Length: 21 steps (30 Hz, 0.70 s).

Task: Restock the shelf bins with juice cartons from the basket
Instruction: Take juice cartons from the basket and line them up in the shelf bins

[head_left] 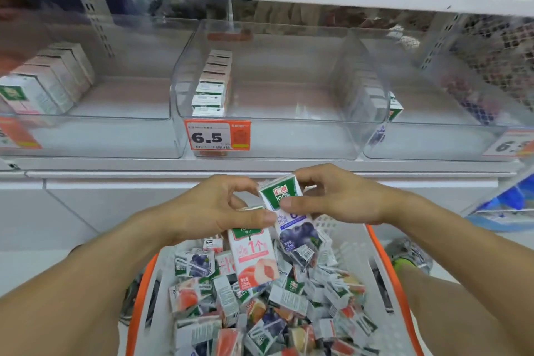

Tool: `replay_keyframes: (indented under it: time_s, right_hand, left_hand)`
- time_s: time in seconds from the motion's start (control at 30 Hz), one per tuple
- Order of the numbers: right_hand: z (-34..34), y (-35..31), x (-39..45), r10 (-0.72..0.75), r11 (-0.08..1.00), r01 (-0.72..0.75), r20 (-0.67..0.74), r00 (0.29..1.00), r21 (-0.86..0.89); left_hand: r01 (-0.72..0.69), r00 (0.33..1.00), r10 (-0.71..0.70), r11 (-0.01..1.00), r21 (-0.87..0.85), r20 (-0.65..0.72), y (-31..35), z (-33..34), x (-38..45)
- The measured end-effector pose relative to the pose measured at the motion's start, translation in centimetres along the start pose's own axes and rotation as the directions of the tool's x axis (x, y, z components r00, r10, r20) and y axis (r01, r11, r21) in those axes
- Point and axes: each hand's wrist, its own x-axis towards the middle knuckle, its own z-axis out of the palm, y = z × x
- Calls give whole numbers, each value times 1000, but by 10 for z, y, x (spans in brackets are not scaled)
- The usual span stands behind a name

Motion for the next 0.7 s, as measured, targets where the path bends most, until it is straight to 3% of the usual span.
replay_keyframes:
  time_s: [0.13,0.23,0.3,0.37,0.43,0.47,0.53,0.7]
  right_hand:
    - [-24,3,-31,-71,973,44,-110,991,-228]
    - [-50,3,-58,-190,961,89,-388,902,-264]
    - [-72,4,-75,-346,916,130,-583,735,-380]
    - [-94,9,-86,-482,857,108,-709,514,-504]
    - [-114,14,-90,-515,855,128,-791,329,-503]
    - [-123,19,-89,-503,864,151,-817,281,-480]
    - [-137,33,-80,-467,884,147,-841,273,-443]
    - [-149,59,-50,-359,916,-23,-846,394,-400]
  left_hand:
    - [-11,998,10,1000,-16,-62,15,10,12]
    - [-51,996,48,998,-38,-70,25,14,21]
    - [-72,996,69,996,-58,-52,28,14,28]
    - [-83,996,81,994,-76,-25,29,13,35]
    - [-97,995,94,990,-103,-31,29,12,42]
    - [-109,993,104,988,-111,-48,29,12,45]
    - [-131,989,119,981,-141,-89,30,16,52]
    - [-167,986,156,961,-222,-66,30,21,60]
